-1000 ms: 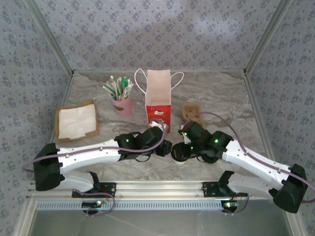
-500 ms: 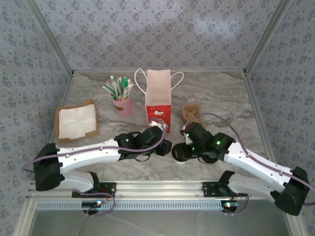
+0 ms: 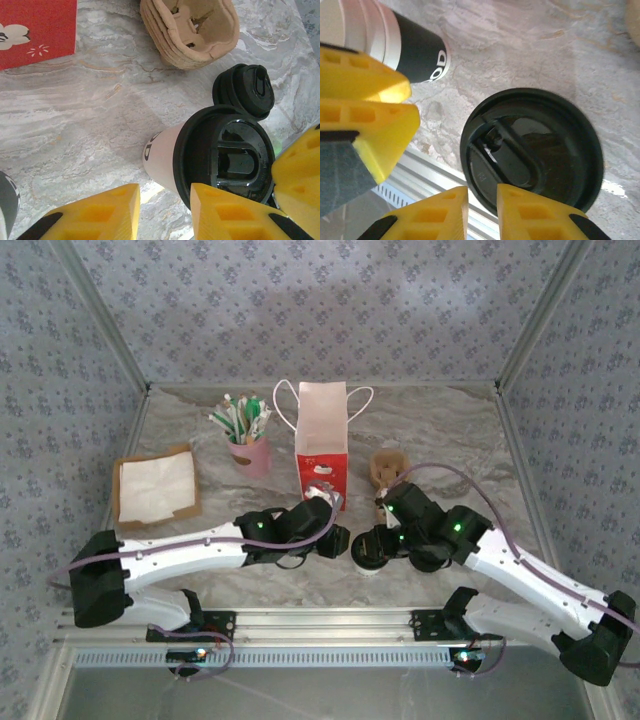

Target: Pack the takeout coffee

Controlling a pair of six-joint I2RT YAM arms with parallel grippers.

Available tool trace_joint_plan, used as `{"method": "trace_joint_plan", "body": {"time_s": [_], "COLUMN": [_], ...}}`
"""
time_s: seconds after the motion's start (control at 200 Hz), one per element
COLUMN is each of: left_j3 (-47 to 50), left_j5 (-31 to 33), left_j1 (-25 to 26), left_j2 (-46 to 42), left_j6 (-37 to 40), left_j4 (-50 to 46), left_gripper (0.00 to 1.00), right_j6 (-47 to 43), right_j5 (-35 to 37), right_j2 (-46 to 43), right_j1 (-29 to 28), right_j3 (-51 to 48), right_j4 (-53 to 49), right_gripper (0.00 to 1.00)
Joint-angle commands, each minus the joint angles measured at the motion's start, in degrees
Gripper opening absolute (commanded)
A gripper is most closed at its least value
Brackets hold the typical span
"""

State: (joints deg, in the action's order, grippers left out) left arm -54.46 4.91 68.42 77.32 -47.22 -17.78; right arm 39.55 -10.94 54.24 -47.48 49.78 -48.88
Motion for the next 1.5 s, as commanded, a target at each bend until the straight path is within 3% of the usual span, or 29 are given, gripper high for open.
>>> {"method": "trace_joint_plan", "body": {"time_s": [0.0,0.285,0.685,1.004,1.154,1.319,1.494], "left_j3": [-3.1,-4.6,-5.0,-5.4,-7.5,-9.1,-10.3], "left_j5": [-1.0,-1.9,-2.3,-1.6,0.8,4.4,6.2], "left_j1": [1.0,1.8,1.8,1.8,1.8,1.8,1.8], "left_j2": [1.7,4.2,7.4,6.4,3.5,-1.3,-7.7], "left_j6": [0.4,0.2,0.4,0.3,1.1,2.6,4.5], "left_j4": [-0.1,0.7,1.1,0.6,-3.6,-8.1,-10.3], "left_gripper": [0.31,0.31,0.31,0.31,0.35,0.44,0.67], "right_j6": [-1.1,-2.5,-2.6,-2.4,-3.0,-4.5,-11.5], "right_j5": [2.0,1.0,0.7,1.5,2.4,2.9,6.2], "right_j2": [-0.4,1.0,2.6,1.6,-0.5,-3.9,-6.3], "right_j1": [1.9,5.5,5.6,4.5,4.1,4.2,5.5], "right_j3": [1.1,-0.1,-4.5,-2.0,0.4,3.9,10.9], "right_j4": [-3.4,-2.4,0.9,-0.5,-1.3,-4.6,-11.7], "right_gripper": [0.24,0.23,0.22,0.23,0.31,0.47,0.69]}}
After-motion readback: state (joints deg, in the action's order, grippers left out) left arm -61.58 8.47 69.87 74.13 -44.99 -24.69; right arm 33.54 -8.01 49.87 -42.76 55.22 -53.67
